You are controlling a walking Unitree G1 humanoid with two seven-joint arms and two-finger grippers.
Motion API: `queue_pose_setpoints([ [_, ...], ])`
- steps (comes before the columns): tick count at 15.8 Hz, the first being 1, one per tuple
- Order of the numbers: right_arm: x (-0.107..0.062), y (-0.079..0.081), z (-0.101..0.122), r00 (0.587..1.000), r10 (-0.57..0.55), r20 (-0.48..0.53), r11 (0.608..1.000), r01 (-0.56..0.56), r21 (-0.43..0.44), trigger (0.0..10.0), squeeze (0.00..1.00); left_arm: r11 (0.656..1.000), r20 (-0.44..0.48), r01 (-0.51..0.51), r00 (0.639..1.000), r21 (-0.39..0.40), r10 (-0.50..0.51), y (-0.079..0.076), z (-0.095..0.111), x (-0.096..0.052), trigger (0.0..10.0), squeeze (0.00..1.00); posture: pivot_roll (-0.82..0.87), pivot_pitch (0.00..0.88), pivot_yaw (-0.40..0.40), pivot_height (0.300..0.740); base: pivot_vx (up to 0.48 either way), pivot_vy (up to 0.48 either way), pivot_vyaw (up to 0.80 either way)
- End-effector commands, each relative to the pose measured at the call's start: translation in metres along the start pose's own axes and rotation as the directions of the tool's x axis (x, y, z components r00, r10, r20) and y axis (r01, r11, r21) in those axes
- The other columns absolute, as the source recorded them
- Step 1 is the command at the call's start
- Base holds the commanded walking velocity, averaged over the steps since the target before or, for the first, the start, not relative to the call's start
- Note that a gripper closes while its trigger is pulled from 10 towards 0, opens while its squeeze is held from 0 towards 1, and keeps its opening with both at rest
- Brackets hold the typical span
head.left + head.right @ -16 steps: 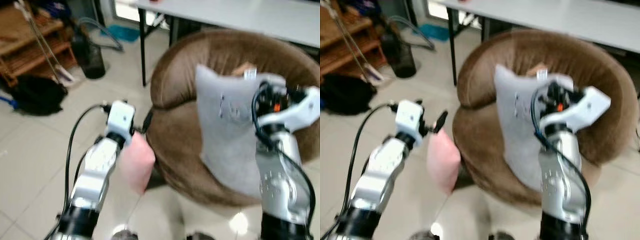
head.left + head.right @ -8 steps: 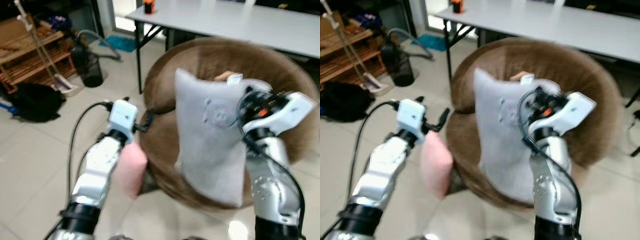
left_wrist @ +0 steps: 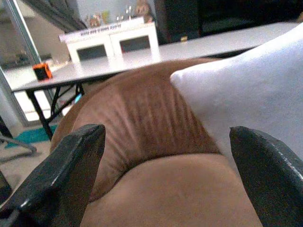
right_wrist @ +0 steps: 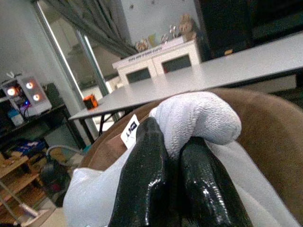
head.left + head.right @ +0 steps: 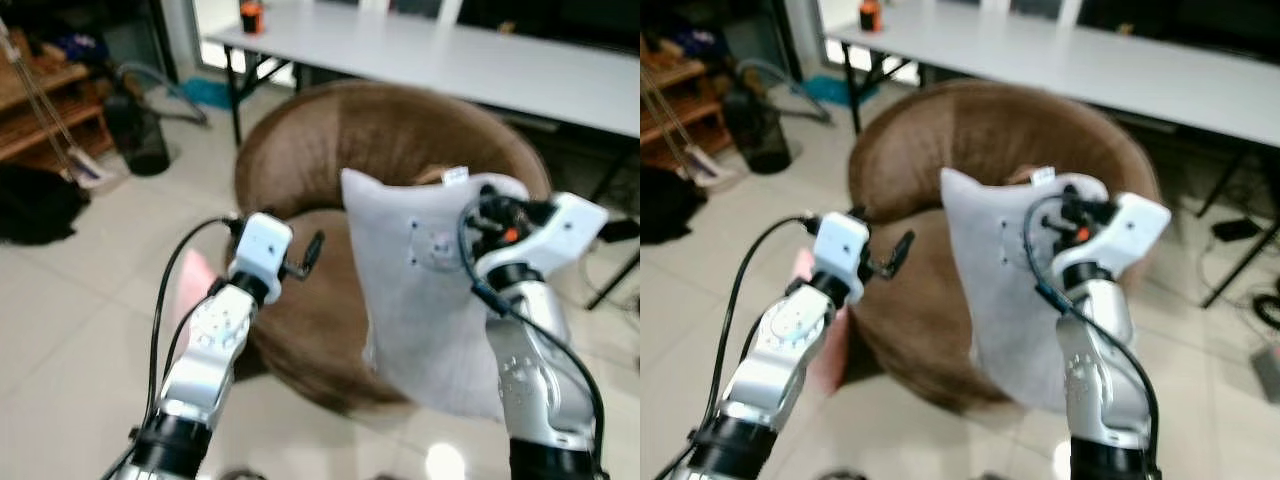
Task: Move the pillow to the sofa from floor
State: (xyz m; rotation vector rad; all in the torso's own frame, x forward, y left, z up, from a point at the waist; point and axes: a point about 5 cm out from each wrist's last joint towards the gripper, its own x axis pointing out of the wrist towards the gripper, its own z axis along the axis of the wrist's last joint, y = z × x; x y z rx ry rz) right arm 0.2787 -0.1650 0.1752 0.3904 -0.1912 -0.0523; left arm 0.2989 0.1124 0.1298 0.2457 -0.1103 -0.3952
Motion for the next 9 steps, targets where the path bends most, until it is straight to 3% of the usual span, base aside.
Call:
queue_pose_setpoints([
  [1, 0.0029, 0.0108, 0.0106, 0.997, 0.041, 0.064, 0.999, -0.041, 0.004, 10.0, 0.00, 1.000, 0.013, -0.017, 1.000, 0.024, 0.017, 0.0062, 0.0018, -0.0001, 10.0, 0.00, 0.02, 0.004, -0.031, 0.740, 0.000, -0.311, 0.00],
  [6, 0.0021, 0.0150, 0.0068, 0.997, 0.054, 0.055, 0.998, -0.054, 0.011, 10.0, 0.00, 0.999, 0.031, -0.018, 0.999, -0.045, 0.019, 0.0085, 0.0047, 0.0012, 10.0, 0.00, 0.02, 0.008, -0.030, 0.740, 0.000, 0.000, 0.00],
  [9, 0.0024, 0.0167, 0.0052, 0.997, 0.062, 0.048, 0.998, -0.063, 0.016, 10.0, 0.00, 0.998, 0.039, -0.007, 0.999, -0.066, 0.010, 0.0091, 0.0060, 0.0009, 10.0, 0.00, 0.02, 0.011, -0.033, 0.740, 0.321, 0.000, 0.00],
])
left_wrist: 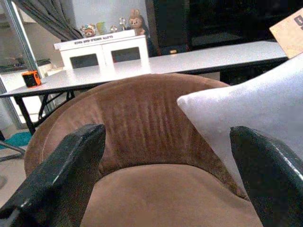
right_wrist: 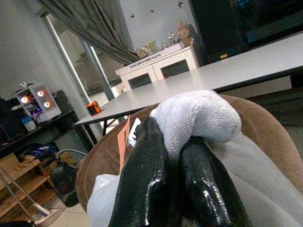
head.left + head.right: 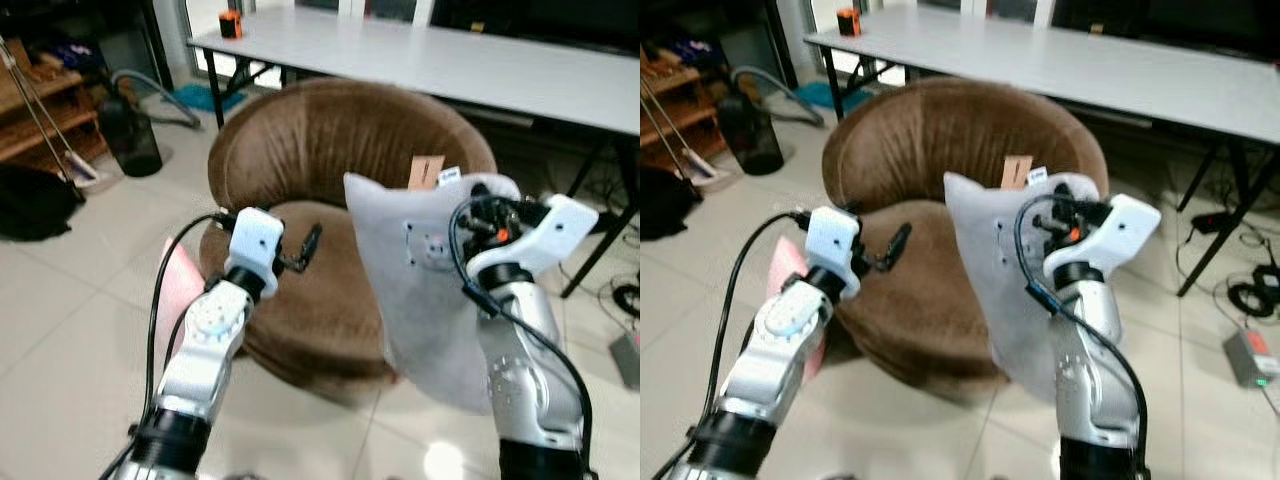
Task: Move the pillow to the sofa from floor
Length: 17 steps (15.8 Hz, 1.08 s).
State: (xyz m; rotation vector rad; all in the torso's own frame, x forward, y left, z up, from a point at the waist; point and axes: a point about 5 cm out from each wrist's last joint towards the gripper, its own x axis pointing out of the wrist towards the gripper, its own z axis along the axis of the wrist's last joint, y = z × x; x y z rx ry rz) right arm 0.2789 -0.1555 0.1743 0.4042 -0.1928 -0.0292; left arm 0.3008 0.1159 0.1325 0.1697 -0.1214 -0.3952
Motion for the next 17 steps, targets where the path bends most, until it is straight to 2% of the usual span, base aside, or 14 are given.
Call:
queue_pose_setpoints([
  [1, 0.0038, 0.0087, 0.0086, 0.998, 0.043, 0.046, 0.999, -0.043, -0.001, 10.0, 0.00, 1.000, 0.011, 0.000, 1.000, 0.005, 0.000, 0.0044, 0.0040, -0.0002, 10.0, 0.00, 0.02, 0.012, -0.034, 0.740, 0.360, 0.000, 0.00],
  [17, 0.0061, 0.0119, 0.0051, 0.998, 0.059, 0.038, 0.998, -0.060, 0.016, 10.0, 0.00, 0.999, 0.008, 0.037, 0.999, 0.007, -0.037, 0.0031, 0.0014, -0.0034, 10.0, 0.00, 0.03, 0.000, -0.042, 0.740, 0.407, 0.000, 0.00],
])
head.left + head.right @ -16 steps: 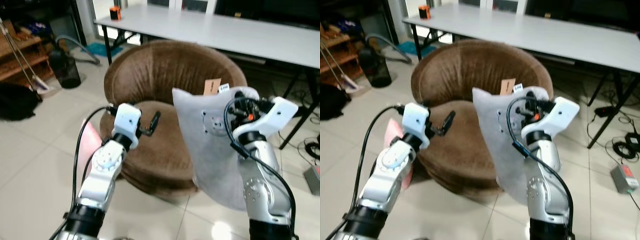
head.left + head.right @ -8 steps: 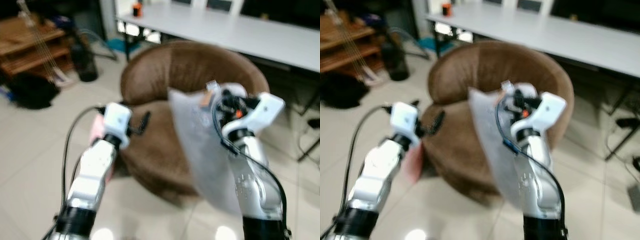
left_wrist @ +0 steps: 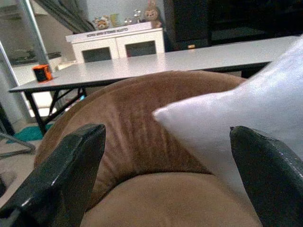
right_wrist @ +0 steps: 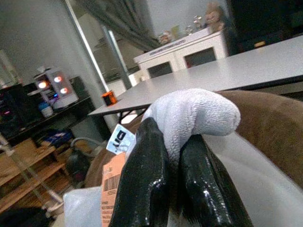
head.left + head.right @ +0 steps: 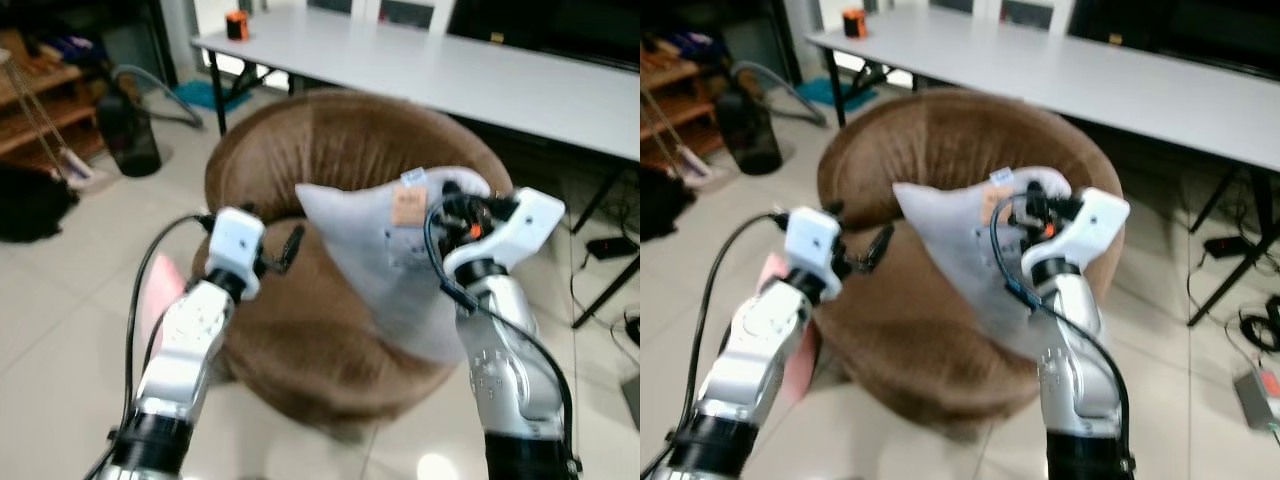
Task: Move the pillow to the sofa from floor
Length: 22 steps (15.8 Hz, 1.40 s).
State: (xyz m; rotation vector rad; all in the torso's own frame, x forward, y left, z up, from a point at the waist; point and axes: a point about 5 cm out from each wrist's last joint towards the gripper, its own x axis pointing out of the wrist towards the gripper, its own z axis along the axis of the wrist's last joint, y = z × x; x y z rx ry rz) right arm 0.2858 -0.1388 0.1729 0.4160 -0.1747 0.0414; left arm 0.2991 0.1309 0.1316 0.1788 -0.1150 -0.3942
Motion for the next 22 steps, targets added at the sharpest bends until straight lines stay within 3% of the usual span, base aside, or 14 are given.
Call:
queue_pose_setpoints([
  [1, 0.000, -0.003, 0.014, 0.998, -0.003, 0.067, 1.000, 0.003, -0.002, 10.0, 0.00, 0.999, 0.016, 0.039, 0.999, 0.001, -0.039, -0.010, 0.004, 0.004, 10.0, 0.00, 0.03, 0.000, -0.043, 0.740, 0.412, 0.000, 0.00],
  [13, 0.000, 0.005, 0.011, 0.999, 0.034, 0.041, 0.999, -0.035, 0.013, 10.0, 0.00, 0.999, 0.006, 0.050, 0.999, 0.015, -0.050, -0.011, 0.002, -0.003, 10.0, 0.00, 0.04, 0.022, -0.055, 0.740, 0.416, 0.000, 0.00],
  [17, 0.003, 0.016, 0.009, 0.996, 0.083, 0.021, 0.996, -0.084, 0.030, 10.0, 0.00, 0.997, -0.022, 0.050, 0.999, 0.050, -0.049, -0.012, -0.003, -0.011, 10.0, 0.00, 0.05, 0.037, -0.072, 0.740, 0.000, 0.000, 0.00],
  [20, 0.011, 0.017, -0.001, 0.998, 0.066, -0.010, 0.990, -0.064, 0.124, 10.0, 0.00, 0.994, -0.049, 0.086, 0.995, 0.064, -0.083, -0.012, -0.006, -0.021, 10.0, 0.00, 0.07, 0.069, -0.073, 0.740, 0.000, 0.000, 0.00],
  [22, 0.021, 0.016, -0.011, 0.998, 0.047, -0.037, 0.991, -0.042, 0.125, 10.0, 0.00, 0.989, -0.078, 0.129, 0.989, 0.069, -0.123, -0.011, -0.008, -0.029, 10.0, 0.00, 0.09, 0.093, -0.071, 0.740, 0.000, 0.000, 0.00],
])
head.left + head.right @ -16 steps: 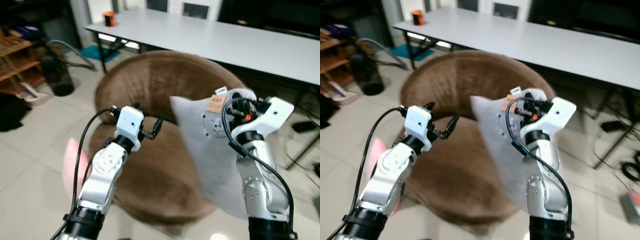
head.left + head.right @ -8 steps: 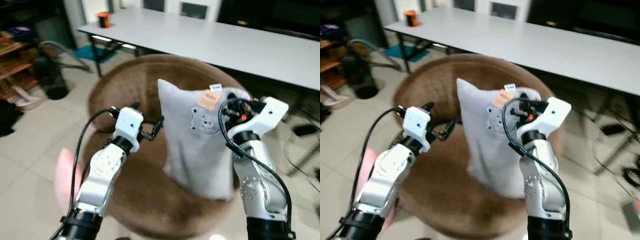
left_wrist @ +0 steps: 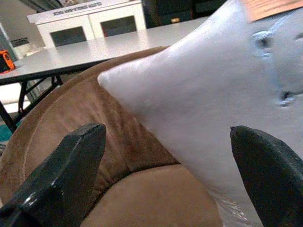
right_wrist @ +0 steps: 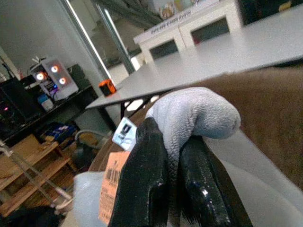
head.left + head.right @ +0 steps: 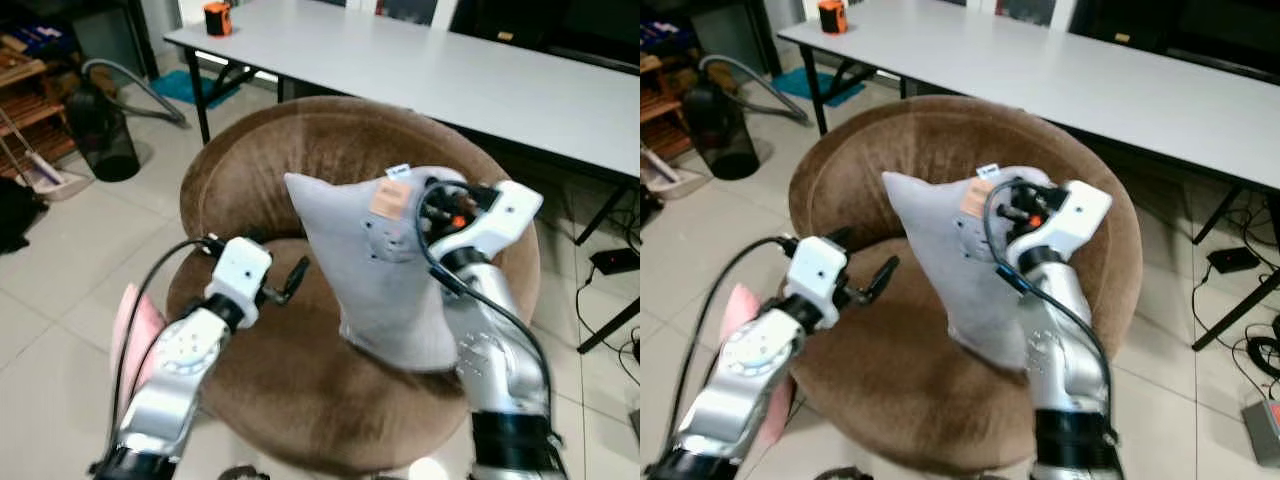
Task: Move the pillow to the sofa from floor
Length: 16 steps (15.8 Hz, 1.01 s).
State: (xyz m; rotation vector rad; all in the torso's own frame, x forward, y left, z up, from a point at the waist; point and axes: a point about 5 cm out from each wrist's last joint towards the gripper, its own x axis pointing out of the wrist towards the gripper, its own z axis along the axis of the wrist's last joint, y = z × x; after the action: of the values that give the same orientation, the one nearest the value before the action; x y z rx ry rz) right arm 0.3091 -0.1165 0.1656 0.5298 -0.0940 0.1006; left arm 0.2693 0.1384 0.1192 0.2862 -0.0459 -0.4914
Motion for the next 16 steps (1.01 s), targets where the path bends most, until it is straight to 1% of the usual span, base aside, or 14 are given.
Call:
queue_pose_setpoints([
  [1, 0.008, -0.001, 0.004, 0.999, -0.027, 0.037, 1.000, 0.027, 0.005, 10.0, 0.00, 0.999, -0.016, 0.050, 0.999, -0.004, -0.050, -0.005, 0.000, -0.004, 10.0, 0.00, 0.10, 0.109, -0.073, 0.740, 0.000, 0.000, 0.00],
  [3, 0.017, -0.004, -0.002, 0.997, -0.083, 0.010, 0.997, 0.083, 0.003, 10.0, 0.00, 0.997, -0.032, 0.071, 0.997, 0.003, -0.071, -0.006, -0.001, -0.011, 10.0, 0.00, 0.12, 0.134, -0.075, 0.740, 0.000, 0.000, 0.00],
  [4, 0.025, -0.007, -0.007, 0.991, -0.135, -0.006, 0.991, 0.135, 0.002, 10.0, 0.00, 0.997, -0.042, 0.079, 0.996, 0.006, -0.079, -0.006, 0.000, -0.018, 10.0, 0.00, 0.14, 0.154, -0.079, 0.740, 0.000, 0.000, 0.00],
  [5, 0.030, -0.010, -0.010, 0.986, -0.165, -0.017, 0.986, 0.165, 0.007, 10.0, 0.00, 0.997, -0.048, 0.081, 0.996, 0.007, -0.080, -0.005, -0.001, -0.021, 10.0, 0.00, 0.14, 0.160, -0.080, 0.740, 0.000, 0.000, 0.00],
  [6, 0.036, -0.015, -0.012, 0.980, -0.195, -0.029, 0.980, 0.196, 0.019, 10.0, 0.00, 0.996, -0.056, 0.085, 0.995, 0.007, -0.085, -0.005, -0.001, -0.024, 10.0, 0.00, 0.15, 0.166, -0.082, 0.740, 0.000, 0.000, 0.00],
  [7, 0.048, -0.022, -0.013, 0.971, -0.236, -0.042, 0.970, 0.238, 0.039, 10.0, 0.00, 0.995, -0.066, 0.099, 0.993, 0.009, -0.098, -0.004, 0.000, -0.029, 10.0, 0.00, 0.16, 0.177, -0.082, 0.740, 0.000, 0.000, 0.00],
  [9, 0.062, -0.026, -0.010, 0.975, -0.219, -0.042, 0.975, 0.220, 0.030, 10.0, 0.00, 0.992, -0.082, 0.123, 0.989, 0.009, -0.121, -0.004, 0.001, -0.033, 10.0, 0.00, 0.16, 0.183, -0.081, 0.740, 0.000, 0.000, 0.00],
  [10, 0.069, -0.026, -0.006, 0.979, -0.200, -0.042, 0.979, 0.201, 0.023, 10.0, 1.00, 0.992, -0.087, 0.130, 0.988, 0.009, -0.128, -0.004, 0.001, -0.034, 10.0, 0.00, 0.16, 0.186, -0.078, 0.740, 0.000, 0.000, 0.00],
  [11, 0.078, -0.026, 0.002, 0.983, -0.179, -0.037, 0.983, 0.180, 0.021, 10.0, 1.00, 0.991, -0.091, 0.135, 0.987, 0.009, -0.134, -0.004, 0.002, -0.035, 10.0, 0.00, 0.16, 0.186, -0.078, 0.740, 0.000, 0.000, 0.00],
  [13, 0.086, -0.029, 0.019, 0.983, -0.182, 0.013, 0.983, 0.182, -0.012, 10.0, 1.00, 0.991, -0.087, 0.136, 0.987, 0.010, -0.134, -0.004, 0.003, -0.033, 10.0, 0.00, 0.17, 0.180, -0.078, 0.740, 0.000, 0.000, 0.00],
  [14, 0.091, -0.034, 0.035, 0.978, -0.195, 0.070, 0.980, 0.197, -0.028, 10.0, 1.00, 0.991, -0.083, 0.132, 0.988, 0.014, -0.130, -0.004, 0.004, -0.030, 10.0, 0.00, 0.16, 0.173, -0.076, 0.740, 0.000, 0.000, 0.00],
  [15, 0.094, -0.039, 0.046, 0.973, -0.204, 0.103, 0.977, 0.209, -0.040, 10.0, 1.00, 0.992, -0.079, 0.125, 0.989, 0.015, -0.123, -0.004, 0.005, -0.028, 10.0, 0.00, 0.16, 0.159, -0.074, 0.740, 0.000, 0.000, 0.00],
  [16, 0.095, -0.041, 0.049, 0.973, -0.200, 0.113, 0.976, 0.208, -0.058, 10.0, 1.00, 0.993, -0.076, 0.115, 0.991, 0.018, -0.113, -0.004, 0.004, -0.026, 10.0, 0.00, 0.15, 0.152, -0.073, 0.740, 0.000, 0.000, 0.00],
])
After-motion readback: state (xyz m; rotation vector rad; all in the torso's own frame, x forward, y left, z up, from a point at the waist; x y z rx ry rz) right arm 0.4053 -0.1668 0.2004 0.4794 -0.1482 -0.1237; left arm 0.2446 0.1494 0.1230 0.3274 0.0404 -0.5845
